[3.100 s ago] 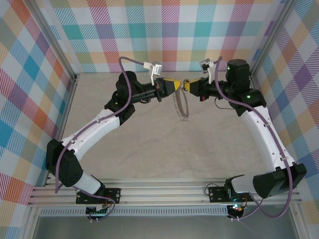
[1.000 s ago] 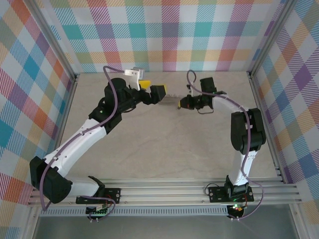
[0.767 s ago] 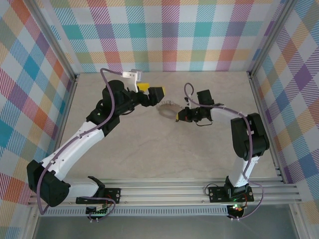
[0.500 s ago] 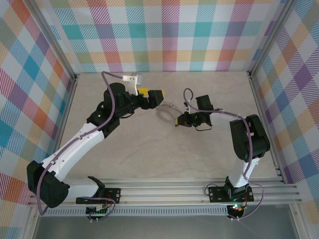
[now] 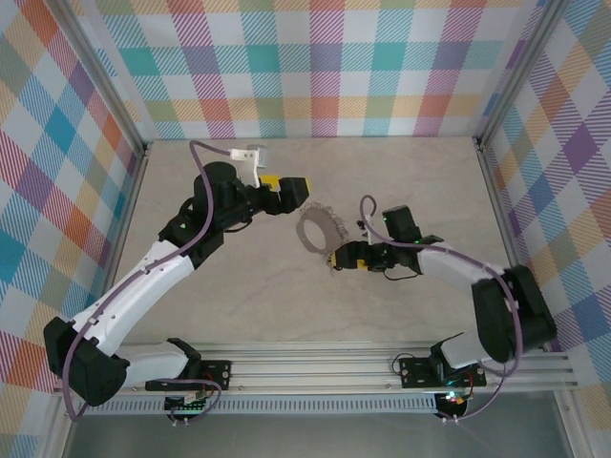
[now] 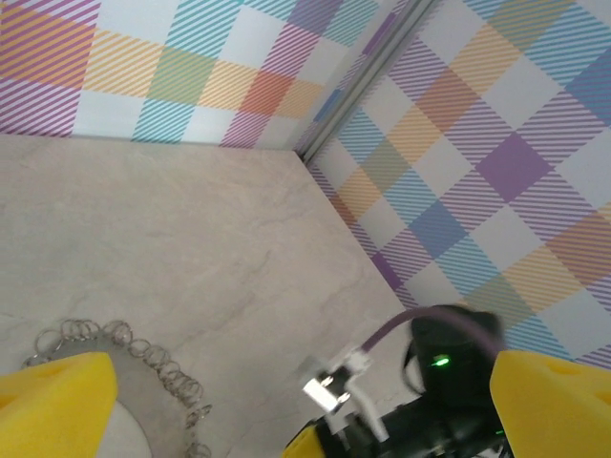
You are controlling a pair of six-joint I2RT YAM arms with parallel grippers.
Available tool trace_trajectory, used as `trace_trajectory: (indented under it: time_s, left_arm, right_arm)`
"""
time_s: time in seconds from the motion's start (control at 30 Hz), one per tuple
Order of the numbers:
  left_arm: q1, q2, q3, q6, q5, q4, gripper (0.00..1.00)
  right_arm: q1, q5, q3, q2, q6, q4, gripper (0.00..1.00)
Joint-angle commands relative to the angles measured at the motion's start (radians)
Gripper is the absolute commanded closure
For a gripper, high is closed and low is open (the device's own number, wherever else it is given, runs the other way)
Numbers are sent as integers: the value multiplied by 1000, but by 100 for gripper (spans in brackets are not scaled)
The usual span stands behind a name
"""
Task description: Put the keys on the keyring
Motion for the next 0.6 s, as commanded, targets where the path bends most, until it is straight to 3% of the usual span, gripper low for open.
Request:
trace_trajectory:
  time_s: [0.0, 0.2, 0.33, 0.43, 0.57]
  left_arm:
    - [8, -37, -5, 31, -59, -54, 0]
    - [9, -98, -79, 101, -291, -40, 0]
    - [14, -146, -188, 235, -502, 58, 0]
    - [51, -164, -243, 338, -580, 81, 0]
    - [154, -181, -319, 363, -587, 93, 0]
  right_arm:
    - [-32, 46, 53, -100, 1, -77, 0]
    - [-104, 261, 151, -209, -9, -188, 0]
    - [-143, 505, 202, -234, -14, -227, 0]
    - [-167, 688, 181, -243, -20, -173, 0]
    - [-196, 872, 96, -256, -80, -3, 0]
